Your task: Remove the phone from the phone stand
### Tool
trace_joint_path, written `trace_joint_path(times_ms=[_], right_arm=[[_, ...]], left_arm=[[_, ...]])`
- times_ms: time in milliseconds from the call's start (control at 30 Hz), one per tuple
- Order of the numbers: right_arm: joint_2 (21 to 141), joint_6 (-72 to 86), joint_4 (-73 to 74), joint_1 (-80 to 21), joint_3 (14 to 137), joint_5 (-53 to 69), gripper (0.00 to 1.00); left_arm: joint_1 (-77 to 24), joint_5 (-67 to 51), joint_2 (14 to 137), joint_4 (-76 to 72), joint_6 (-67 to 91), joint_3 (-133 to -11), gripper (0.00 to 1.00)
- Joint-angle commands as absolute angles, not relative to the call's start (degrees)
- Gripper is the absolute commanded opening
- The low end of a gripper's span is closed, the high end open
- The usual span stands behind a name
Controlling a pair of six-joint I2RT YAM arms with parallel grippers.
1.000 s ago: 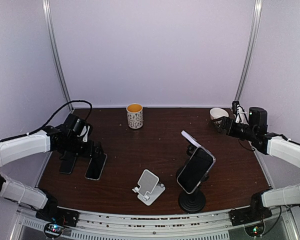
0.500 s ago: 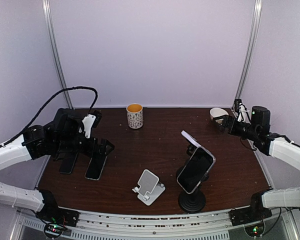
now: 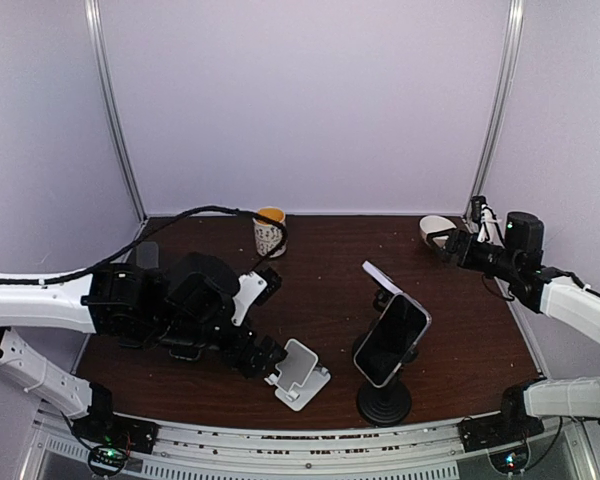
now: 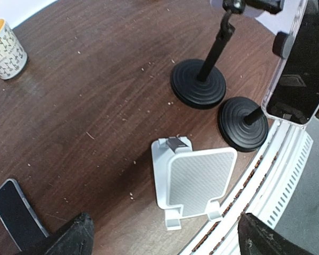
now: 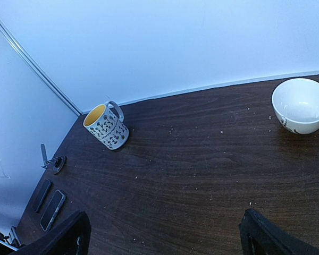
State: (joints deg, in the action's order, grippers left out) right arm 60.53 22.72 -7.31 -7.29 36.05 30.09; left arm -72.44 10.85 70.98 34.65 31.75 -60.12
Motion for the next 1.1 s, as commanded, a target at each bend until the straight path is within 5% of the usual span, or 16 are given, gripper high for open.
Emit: trace_joint_path(times_ms=[0,1067], right_arm=[[59.24,22.67,-7.79,-6.94,35.75,29.14,1.0],[60.11,22.06,-7.21,-6.95,35.86,28.94,1.0]], left_arm=[[-76.01,14.0,74.61,32.67,35.11,-62.94,0.98],[-78.22,19.23,93.02,28.72,41.23,-68.69,0.92]])
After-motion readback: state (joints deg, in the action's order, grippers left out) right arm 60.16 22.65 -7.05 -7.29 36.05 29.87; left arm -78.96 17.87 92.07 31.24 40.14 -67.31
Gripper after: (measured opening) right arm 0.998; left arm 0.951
